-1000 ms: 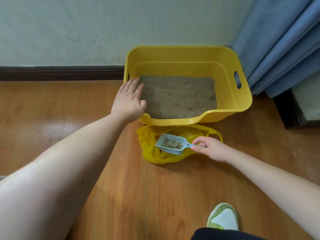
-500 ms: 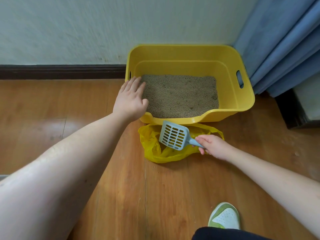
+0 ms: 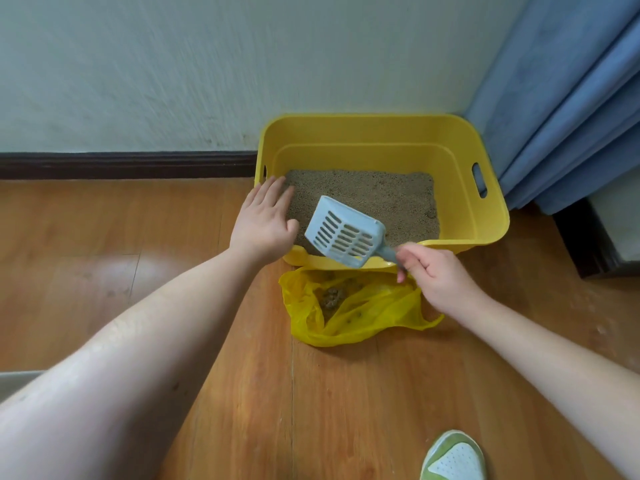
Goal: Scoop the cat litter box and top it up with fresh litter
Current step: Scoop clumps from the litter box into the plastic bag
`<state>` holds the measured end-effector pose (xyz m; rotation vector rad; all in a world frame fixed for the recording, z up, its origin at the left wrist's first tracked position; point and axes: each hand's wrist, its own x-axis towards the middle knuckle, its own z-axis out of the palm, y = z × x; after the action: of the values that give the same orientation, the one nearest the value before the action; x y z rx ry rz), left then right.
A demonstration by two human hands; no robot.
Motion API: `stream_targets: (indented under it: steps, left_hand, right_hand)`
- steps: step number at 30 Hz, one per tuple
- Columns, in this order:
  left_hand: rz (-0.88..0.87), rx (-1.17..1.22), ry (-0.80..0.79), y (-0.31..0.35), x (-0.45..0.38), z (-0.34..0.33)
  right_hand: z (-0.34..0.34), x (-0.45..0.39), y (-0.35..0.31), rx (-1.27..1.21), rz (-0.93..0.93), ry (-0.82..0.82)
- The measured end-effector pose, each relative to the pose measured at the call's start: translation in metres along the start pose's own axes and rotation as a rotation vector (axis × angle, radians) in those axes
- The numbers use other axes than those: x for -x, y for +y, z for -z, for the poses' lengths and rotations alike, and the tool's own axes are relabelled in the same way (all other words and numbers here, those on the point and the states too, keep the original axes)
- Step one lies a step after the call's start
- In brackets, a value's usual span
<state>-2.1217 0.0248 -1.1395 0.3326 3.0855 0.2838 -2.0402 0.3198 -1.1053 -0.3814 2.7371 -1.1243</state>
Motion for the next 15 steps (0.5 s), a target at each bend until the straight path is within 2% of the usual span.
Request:
stream_targets:
  steps: [3, 5, 10, 15]
  left_hand:
    - [-0.005, 0.014, 0.011, -0.001, 0.001, -0.001]
    - [-0.006, 0.017, 0.015, -0.002, 0.0, -0.002]
    - [-0.013, 0.007, 0.027, -0.003, -0.001, -0.006]
    - [-0.019, -0.013, 0.028, -0.004, -0.002, -0.008]
  right_hand:
    - [0.028, -0.018, -0.013, 0.252, 0.1, 0.061]
    - [0.045, -0.029, -0.009, 0.424, 0.104, 0.083]
    - [0.069, -0.053, 0.018, 0.794, -0.086, 0.0]
    - [0.103, -0.086, 0.045, 1.167, -0.166, -0.03]
